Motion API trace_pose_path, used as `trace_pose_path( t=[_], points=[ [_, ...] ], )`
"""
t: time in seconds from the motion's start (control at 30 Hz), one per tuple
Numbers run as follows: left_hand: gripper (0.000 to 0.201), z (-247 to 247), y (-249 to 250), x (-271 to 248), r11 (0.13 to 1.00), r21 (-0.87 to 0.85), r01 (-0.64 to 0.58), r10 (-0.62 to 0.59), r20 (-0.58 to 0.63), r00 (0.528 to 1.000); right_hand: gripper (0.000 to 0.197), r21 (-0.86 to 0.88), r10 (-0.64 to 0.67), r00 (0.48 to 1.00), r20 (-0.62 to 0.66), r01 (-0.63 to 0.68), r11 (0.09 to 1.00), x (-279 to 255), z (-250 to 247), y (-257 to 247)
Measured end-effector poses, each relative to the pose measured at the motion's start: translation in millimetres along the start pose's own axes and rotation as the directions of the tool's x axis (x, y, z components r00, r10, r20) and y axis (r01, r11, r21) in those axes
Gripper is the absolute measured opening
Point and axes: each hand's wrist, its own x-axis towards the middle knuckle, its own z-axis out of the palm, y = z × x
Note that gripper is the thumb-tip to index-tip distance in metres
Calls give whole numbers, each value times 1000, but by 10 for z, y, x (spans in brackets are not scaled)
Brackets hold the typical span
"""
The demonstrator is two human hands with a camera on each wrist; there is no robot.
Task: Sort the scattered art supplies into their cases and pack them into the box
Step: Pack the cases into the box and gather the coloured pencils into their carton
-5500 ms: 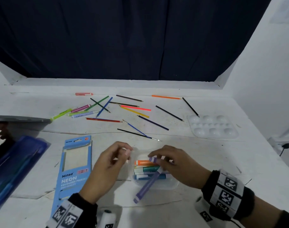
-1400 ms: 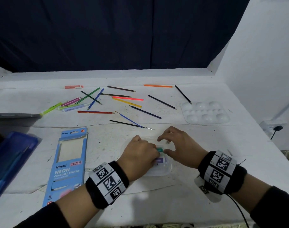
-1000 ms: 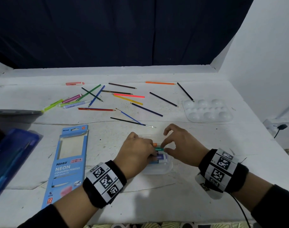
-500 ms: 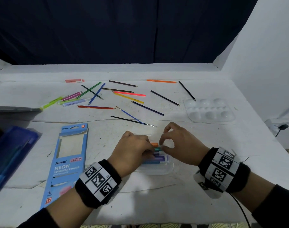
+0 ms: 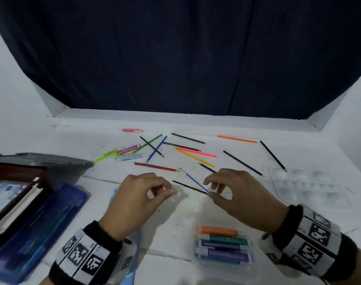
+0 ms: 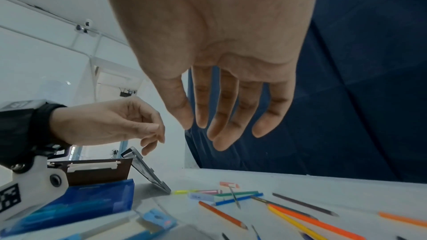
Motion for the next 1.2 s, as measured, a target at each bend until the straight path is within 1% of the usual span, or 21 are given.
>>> trace_pose_path(
  t=[0.13, 0.23, 0.3, 0.4, 0.5, 0.57, 0.6, 0.67, 0.7, 0.73, 0.77, 0.83, 0.87, 0.9, 1.0, 1.1, 1.2],
  points=[
    [12, -234, -270, 30, 989, -66, 132, -138, -88, 987, 15, 58, -24, 1000, -7, 24, 998, 426, 81, -152],
    [12, -314, -550, 71, 973, -114, 202, -216, -125, 968, 12, 112, -44, 999, 4, 43, 993, 799, 194, -203],
    [13, -343, -769, 146, 958, -137, 253, -272, -146, 951, 8, 114, -56, 998, 27, 53, 992, 1070, 278, -226],
    [10, -340, -1151, 344, 940, -119, 320, -339, -198, 920, 7, 53, -67, 996, 56, 64, 997, 1486, 426, -226],
    [5, -283, -1628, 639, 926, 9, 378, -368, -214, 905, 14, -23, -86, 990, 112, 89, 996, 1969, 650, -181],
    [14, -218, -1942, 845, 890, 144, 433, -406, -185, 895, 23, -82, -90, 981, 169, 105, 991, 2285, 822, -160],
    [21, -187, -2072, 945, 851, 231, 472, -447, -152, 881, 27, -112, -85, 976, 203, 109, 988, 2426, 912, -161],
    [31, -125, -2302, 1115, 752, 386, 534, -558, -59, 828, 36, -145, -75, 961, 267, 117, 982, 2646, 1087, -172],
    [34, -111, -2386, 1193, 716, 428, 552, -610, -2, 792, 40, -159, -68, 954, 291, 118, 980, 2731, 1176, -174],
    [34, -104, -2475, 1258, 691, 454, 562, -649, 50, 759, 42, -178, -56, 949, 311, 116, 977, 2802, 1260, -176],
    [30, -99, -2562, 1311, 679, 485, 552, -669, 97, 737, 43, -206, -46, 944, 328, 119, 971, 2864, 1337, -172],
    [21, -94, -2694, 1383, 688, 530, 496, -667, 194, 719, 37, -311, -43, 930, 365, 166, 936, 2956, 1461, -159],
    [22, -83, -2742, 1404, 691, 543, 477, -666, 220, 713, 33, -380, -46, 921, 386, 204, 902, 2985, 1507, -151],
    [24, -66, -2780, 1416, 691, 545, 474, -664, 221, 714, 30, -444, -54, 916, 399, 244, 862, 3004, 1538, -144],
    [24, -28, -2794, 1425, 698, 527, 484, -651, 186, 736, 25, -569, -84, 912, 401, 319, 758, 3028, 1578, -116],
    [26, 4, -2795, 1386, 713, 499, 493, -637, 166, 753, 23, -618, -51, 901, 431, 336, 710, 3015, 1553, -98],
    [21, 5, -2759, 1346, 757, 401, 516, -610, 150, 778, 24, -634, -10, 886, 464, 340, 694, 2931, 1478, -54]
  ],
)
